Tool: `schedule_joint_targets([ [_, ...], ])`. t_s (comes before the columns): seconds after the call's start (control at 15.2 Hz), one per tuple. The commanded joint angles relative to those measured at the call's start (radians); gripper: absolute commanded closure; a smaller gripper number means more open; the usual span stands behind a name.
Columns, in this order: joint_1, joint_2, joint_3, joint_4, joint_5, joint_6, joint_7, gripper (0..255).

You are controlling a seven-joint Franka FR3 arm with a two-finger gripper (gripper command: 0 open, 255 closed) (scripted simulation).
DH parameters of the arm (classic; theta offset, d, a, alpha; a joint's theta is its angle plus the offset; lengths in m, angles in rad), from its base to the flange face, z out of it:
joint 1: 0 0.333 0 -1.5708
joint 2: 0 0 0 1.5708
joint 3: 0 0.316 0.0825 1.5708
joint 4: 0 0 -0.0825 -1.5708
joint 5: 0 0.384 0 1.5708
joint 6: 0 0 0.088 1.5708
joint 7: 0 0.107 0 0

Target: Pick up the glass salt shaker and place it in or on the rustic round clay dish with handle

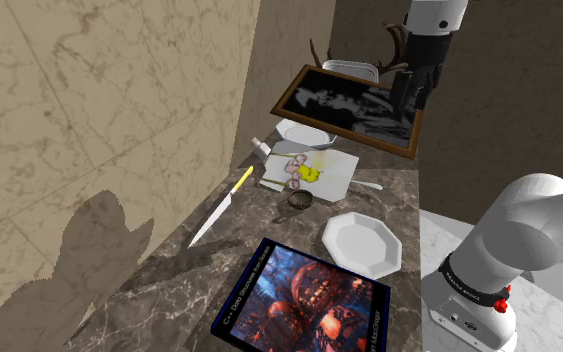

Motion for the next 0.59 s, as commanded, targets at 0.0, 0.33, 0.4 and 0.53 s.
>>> schedule_joint_targets([
  [0.0, 0.0, 0.0, 0.0, 0.0, 0.0, 0.0, 0.0, 0],
  [0.33, 0.011, 0.145, -0.008, 0.002, 0.006, 0.161, -0.035, 0],
  [0.4, 0.013, 0.176, -0.009, 0.007, 0.007, 0.191, -0.042, 0],
  [0.53, 0.018, 0.24, -0.011, 0.021, 0.011, 0.249, -0.056, 0],
])
